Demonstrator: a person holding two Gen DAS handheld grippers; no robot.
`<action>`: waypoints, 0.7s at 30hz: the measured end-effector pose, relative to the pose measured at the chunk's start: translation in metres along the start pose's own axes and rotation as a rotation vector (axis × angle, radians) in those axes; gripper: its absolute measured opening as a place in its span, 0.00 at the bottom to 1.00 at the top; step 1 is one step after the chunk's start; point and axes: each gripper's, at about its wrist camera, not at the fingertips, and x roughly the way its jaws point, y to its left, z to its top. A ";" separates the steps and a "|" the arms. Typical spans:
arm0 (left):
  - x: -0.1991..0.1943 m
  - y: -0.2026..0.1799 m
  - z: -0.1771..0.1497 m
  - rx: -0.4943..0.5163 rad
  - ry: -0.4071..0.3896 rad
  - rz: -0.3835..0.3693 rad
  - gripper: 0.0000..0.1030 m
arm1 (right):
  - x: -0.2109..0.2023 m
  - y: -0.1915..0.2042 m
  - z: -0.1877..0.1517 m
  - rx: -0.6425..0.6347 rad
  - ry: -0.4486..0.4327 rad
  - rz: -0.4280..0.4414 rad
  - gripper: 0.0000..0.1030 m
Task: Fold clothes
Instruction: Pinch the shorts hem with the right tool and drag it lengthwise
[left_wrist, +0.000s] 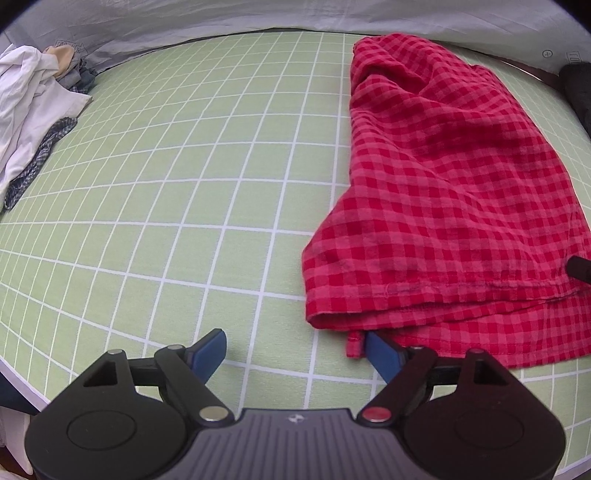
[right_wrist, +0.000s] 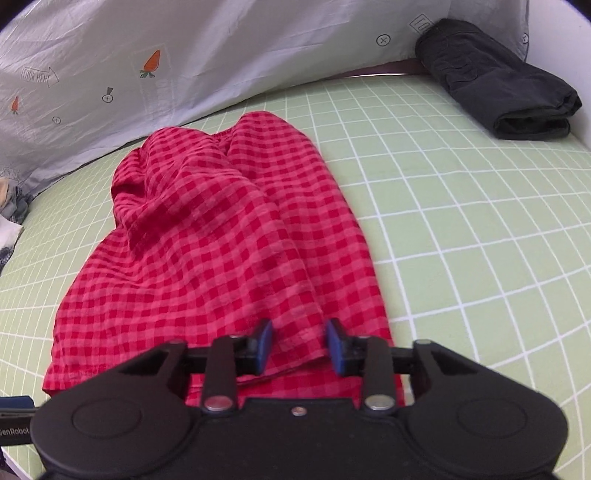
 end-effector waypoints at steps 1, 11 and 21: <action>0.000 0.000 0.000 -0.002 0.001 0.004 0.83 | -0.002 0.000 -0.001 -0.005 -0.005 -0.002 0.04; 0.003 -0.002 0.002 0.002 0.005 0.036 0.87 | -0.047 -0.008 -0.003 0.033 -0.079 -0.020 0.02; 0.003 -0.003 0.004 -0.002 0.012 0.046 0.89 | -0.067 -0.022 -0.014 0.034 -0.061 -0.136 0.02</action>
